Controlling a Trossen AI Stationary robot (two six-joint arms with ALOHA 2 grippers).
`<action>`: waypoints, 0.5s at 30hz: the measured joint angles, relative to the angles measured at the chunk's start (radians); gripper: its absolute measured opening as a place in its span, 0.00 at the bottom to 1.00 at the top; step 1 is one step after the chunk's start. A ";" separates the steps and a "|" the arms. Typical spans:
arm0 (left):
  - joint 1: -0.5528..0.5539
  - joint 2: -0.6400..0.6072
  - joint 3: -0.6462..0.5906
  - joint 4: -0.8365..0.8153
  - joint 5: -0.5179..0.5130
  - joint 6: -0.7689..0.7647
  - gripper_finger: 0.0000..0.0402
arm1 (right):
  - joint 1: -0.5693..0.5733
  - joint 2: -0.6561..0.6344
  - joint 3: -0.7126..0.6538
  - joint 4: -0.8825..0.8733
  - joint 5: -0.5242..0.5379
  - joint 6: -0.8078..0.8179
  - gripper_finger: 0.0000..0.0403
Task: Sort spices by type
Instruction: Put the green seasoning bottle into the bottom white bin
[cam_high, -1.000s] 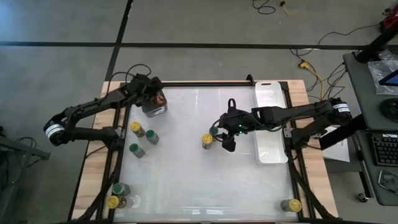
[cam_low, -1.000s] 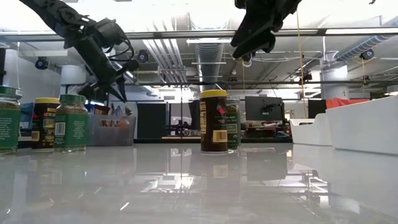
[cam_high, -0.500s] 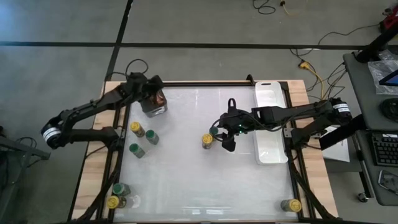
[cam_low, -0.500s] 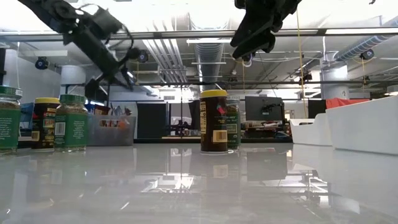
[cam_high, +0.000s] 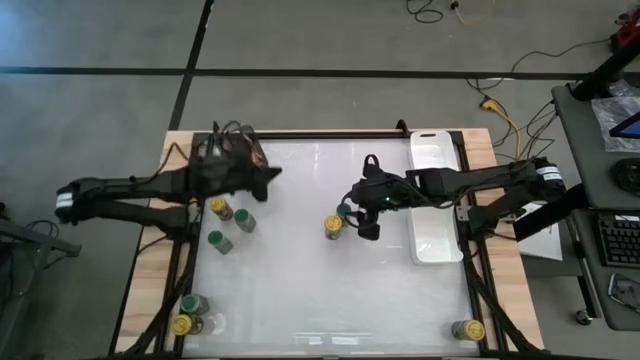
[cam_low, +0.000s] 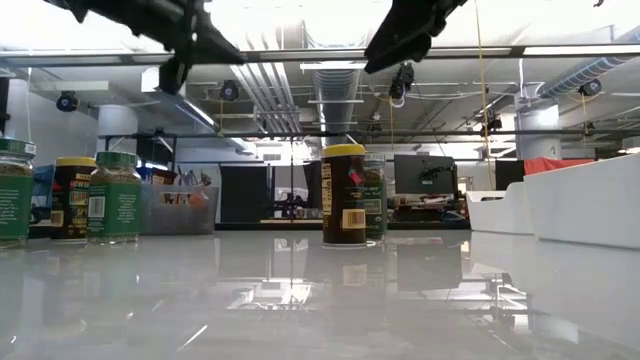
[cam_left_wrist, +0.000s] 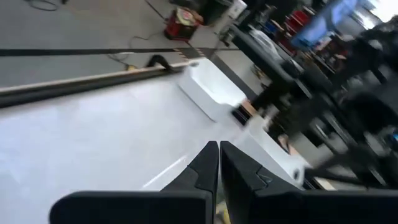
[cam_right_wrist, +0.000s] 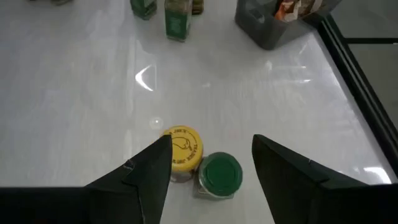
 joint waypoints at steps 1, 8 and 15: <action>-0.048 0.003 0.000 0.003 -0.037 -0.003 0.00 | -0.001 0.007 0.017 -0.018 0.001 -0.005 0.56; -0.302 0.027 0.000 0.047 -0.118 -0.052 0.00 | 0.003 0.091 0.136 -0.171 -0.032 -0.027 0.70; -0.446 0.069 0.000 0.050 -0.208 -0.136 0.00 | -0.047 0.159 0.175 -0.291 -0.054 -0.043 0.78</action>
